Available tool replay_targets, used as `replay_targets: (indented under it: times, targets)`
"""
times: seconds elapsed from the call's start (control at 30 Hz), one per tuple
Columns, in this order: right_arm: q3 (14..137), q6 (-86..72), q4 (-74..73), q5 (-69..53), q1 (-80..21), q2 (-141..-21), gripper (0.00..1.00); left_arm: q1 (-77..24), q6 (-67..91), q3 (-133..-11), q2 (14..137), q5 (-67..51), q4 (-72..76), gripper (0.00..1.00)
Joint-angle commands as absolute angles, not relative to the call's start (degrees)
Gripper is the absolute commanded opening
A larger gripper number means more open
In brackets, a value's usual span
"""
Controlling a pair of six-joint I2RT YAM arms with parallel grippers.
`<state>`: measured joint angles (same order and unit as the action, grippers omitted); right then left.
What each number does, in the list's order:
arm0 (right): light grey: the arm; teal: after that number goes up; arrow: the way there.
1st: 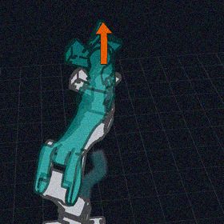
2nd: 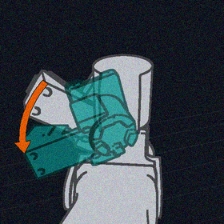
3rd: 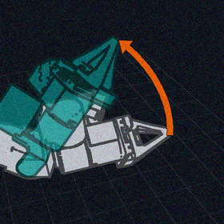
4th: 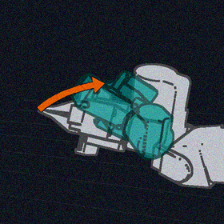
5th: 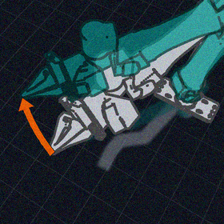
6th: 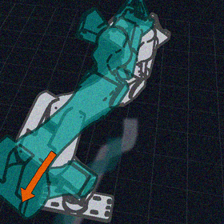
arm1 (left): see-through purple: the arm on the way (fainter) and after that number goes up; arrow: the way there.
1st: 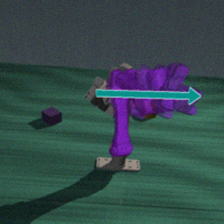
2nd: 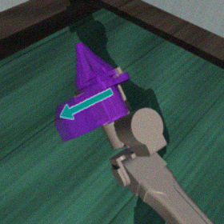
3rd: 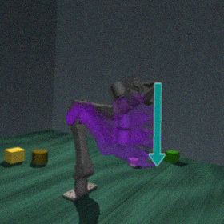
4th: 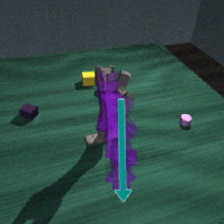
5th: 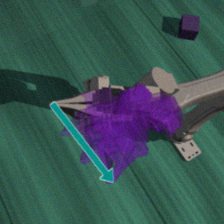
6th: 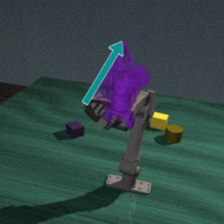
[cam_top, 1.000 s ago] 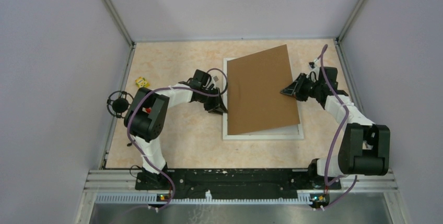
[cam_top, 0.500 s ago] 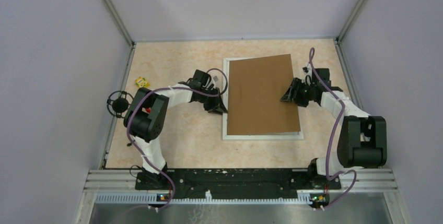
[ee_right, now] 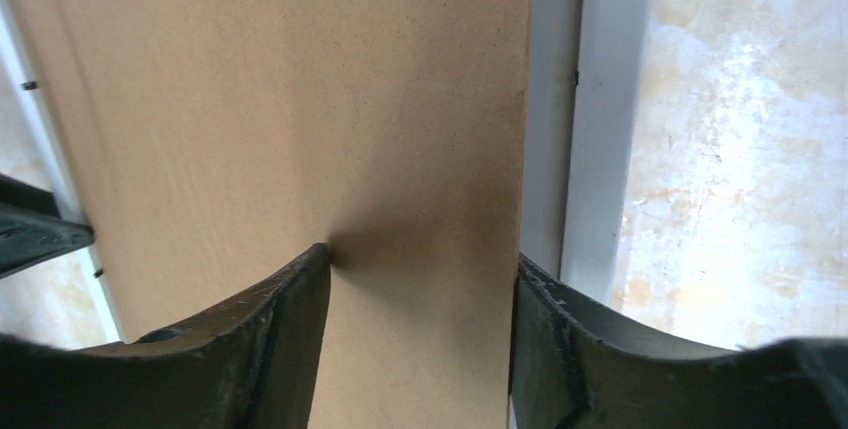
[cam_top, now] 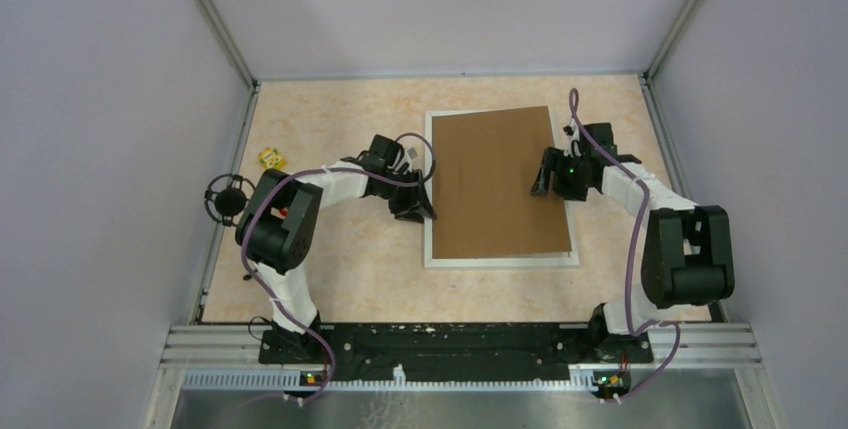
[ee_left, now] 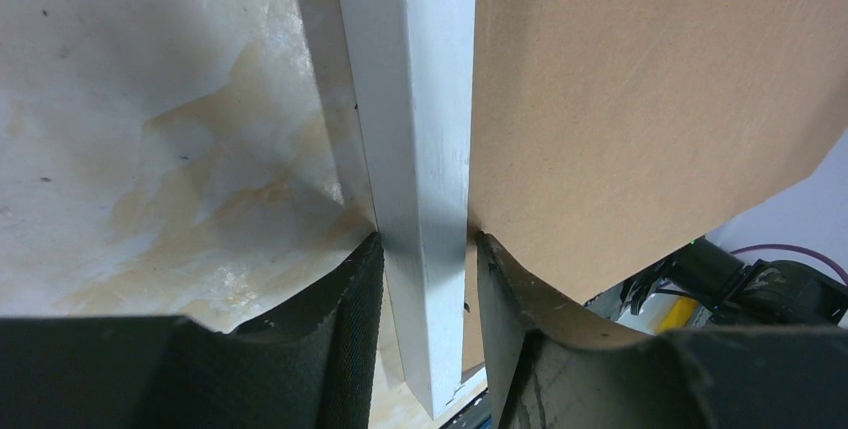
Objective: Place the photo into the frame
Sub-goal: Place the photo frame item in the photo frame.
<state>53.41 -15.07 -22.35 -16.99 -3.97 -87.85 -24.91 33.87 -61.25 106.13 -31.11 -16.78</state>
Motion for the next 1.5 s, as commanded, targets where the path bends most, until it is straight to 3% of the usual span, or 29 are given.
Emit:
replay_targets:
  times: [0.0, 0.5, 0.73, 1.13, 1.33, 1.47]
  targets:
    - [57.29, -12.44, -25.66, -10.81, -6.61, -88.27, 0.70, -25.03, 32.74, -60.60, 102.22, -31.76, -17.09, 0.48]
    - [63.17, -11.87, -34.21, -1.86, -9.22, -87.07, 0.85, -24.51, 32.79, -59.85, 99.13, -31.23, -18.10, 0.61]
    - [61.64, -12.65, -31.57, -7.34, -9.20, -86.04, 0.84, -24.26, 31.42, -60.47, 96.87, -28.97, -20.28, 0.69]
    - [52.35, -17.43, -19.39, -10.56, -9.24, -89.56, 0.75, -24.26, 31.38, -62.12, 102.17, -31.78, -20.18, 0.71]
    - [47.77, -22.47, -14.50, -25.49, -9.15, -86.13, 0.75, -24.26, 31.86, -60.65, 102.12, -32.64, -18.77, 0.70]
    - [50.24, -21.55, -18.48, -21.02, -9.14, -83.29, 0.77, -24.21, 31.45, -61.04, 101.98, -32.27, -19.38, 0.70]
